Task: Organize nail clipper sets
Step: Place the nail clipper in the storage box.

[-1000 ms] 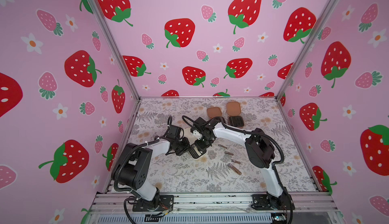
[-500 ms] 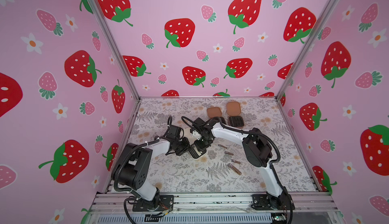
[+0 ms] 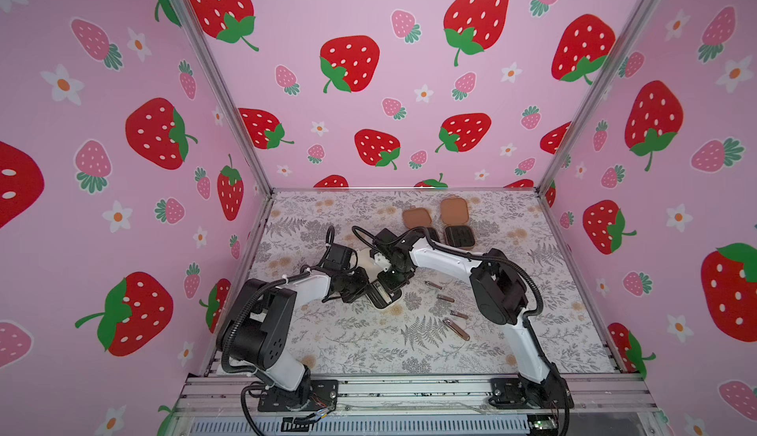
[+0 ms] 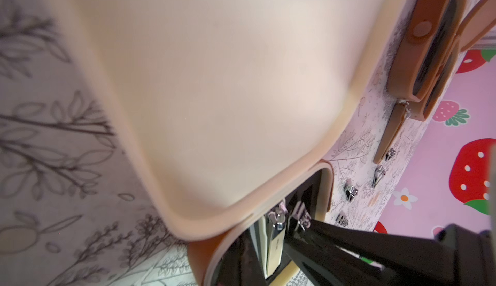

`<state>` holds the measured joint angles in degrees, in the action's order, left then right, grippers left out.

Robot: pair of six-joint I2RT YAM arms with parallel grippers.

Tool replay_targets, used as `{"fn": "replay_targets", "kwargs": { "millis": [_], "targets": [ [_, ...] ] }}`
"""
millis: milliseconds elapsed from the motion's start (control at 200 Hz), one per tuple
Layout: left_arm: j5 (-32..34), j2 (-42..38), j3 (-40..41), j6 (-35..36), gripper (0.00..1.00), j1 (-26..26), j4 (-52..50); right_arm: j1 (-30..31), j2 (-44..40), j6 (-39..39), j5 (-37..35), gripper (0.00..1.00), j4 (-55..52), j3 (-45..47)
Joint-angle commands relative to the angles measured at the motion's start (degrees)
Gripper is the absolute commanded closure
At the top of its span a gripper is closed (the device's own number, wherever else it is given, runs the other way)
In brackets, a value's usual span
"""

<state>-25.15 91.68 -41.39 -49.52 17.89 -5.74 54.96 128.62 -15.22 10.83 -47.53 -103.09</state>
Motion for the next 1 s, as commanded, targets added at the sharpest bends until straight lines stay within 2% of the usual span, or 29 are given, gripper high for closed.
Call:
{"fn": "replay_targets", "kwargs": {
  "millis": [0,235,440,575,811,991],
  "targets": [
    [0.49,1.66,2.36,-0.16,1.0,0.48,-4.28,-0.38,3.34,0.34,-3.98,0.86,-1.66,-1.09],
    [0.36,2.01,2.28,-0.16,1.0,0.48,-4.19,-0.47,4.55,0.03,-6.88,0.86,-3.83,-2.25],
    [0.36,2.52,2.19,-0.23,1.0,0.48,-3.93,-0.31,5.96,-1.88,-13.67,0.86,-7.08,-2.82],
    [0.38,2.76,2.19,-0.36,1.0,0.44,-3.93,-0.04,7.24,-3.35,-15.58,0.86,-7.72,-2.55],
    [0.39,3.14,2.02,-0.32,1.0,0.48,-3.93,0.67,9.01,-4.2,-16.19,0.83,-8.63,-2.56],
    [0.32,3.24,2.01,-0.38,1.0,0.48,-3.93,0.68,6.97,-4.04,-15.16,0.81,-8.55,-2.81]
  ]
}}
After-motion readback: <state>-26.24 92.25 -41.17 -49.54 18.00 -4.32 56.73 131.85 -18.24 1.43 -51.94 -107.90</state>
